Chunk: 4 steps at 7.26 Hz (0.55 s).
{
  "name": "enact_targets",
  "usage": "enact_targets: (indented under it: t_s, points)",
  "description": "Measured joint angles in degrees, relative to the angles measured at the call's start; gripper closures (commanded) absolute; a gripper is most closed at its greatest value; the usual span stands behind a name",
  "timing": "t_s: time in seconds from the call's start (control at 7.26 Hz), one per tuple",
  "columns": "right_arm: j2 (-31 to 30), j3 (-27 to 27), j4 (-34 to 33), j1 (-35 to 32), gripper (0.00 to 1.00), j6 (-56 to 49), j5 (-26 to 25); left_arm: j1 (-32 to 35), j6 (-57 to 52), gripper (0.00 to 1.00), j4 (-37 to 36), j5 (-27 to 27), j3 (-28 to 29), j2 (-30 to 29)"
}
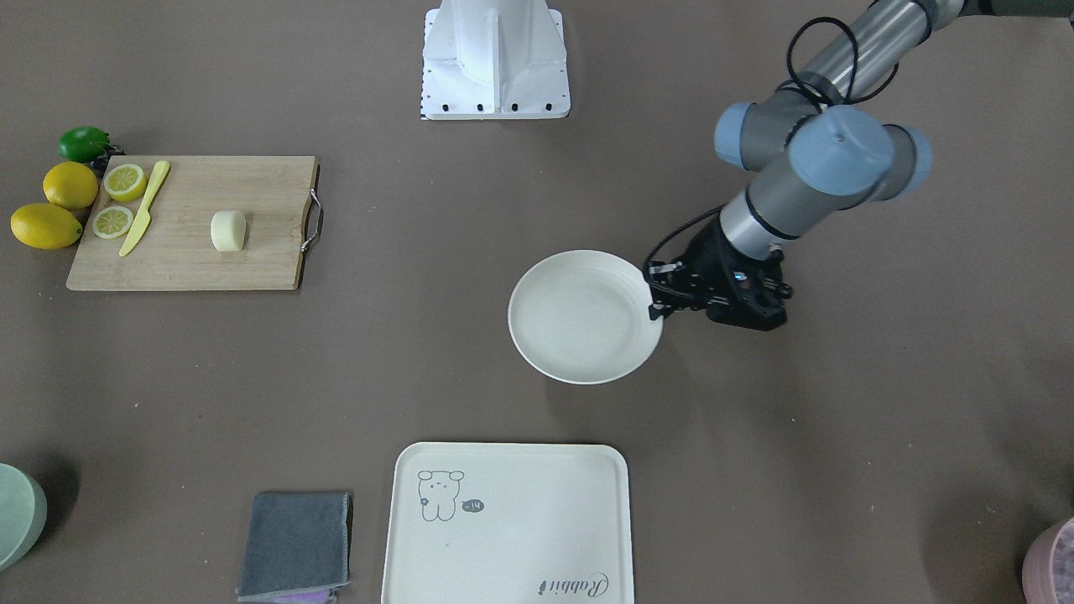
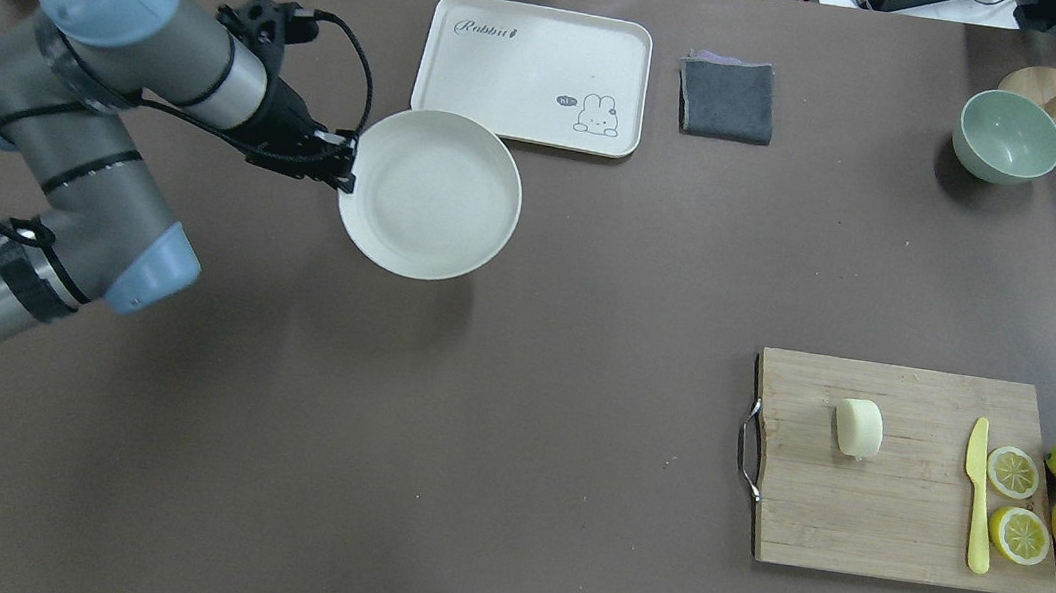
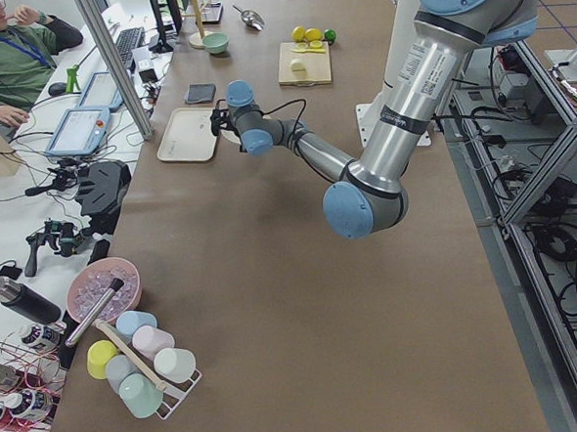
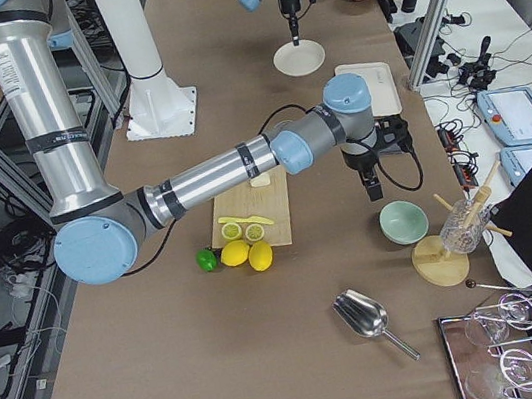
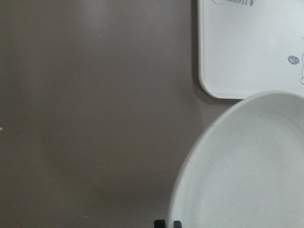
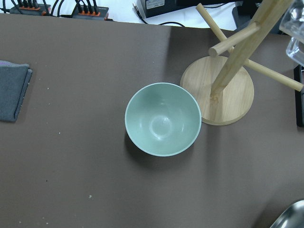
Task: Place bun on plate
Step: 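Slide the white plate with the left gripper toward the table centre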
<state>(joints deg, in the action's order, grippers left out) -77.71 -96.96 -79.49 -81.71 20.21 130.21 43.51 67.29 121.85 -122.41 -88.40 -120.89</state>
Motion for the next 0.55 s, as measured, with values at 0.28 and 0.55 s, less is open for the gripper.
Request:
enact_targets:
  t_s: [0.28, 0.55]
  points:
    - [0.1, 0.2, 0.0, 0.0, 0.0, 0.0, -0.2, -7.6, 3.8, 1.0, 0.2, 5.9, -0.1, -1.6]
    - [-0.1, 0.3, 0.0, 0.1, 0.0, 0.0, -0.3, -11.6, 5.7, 0.02, 0.9, 8.8, 0.1, -2.0]
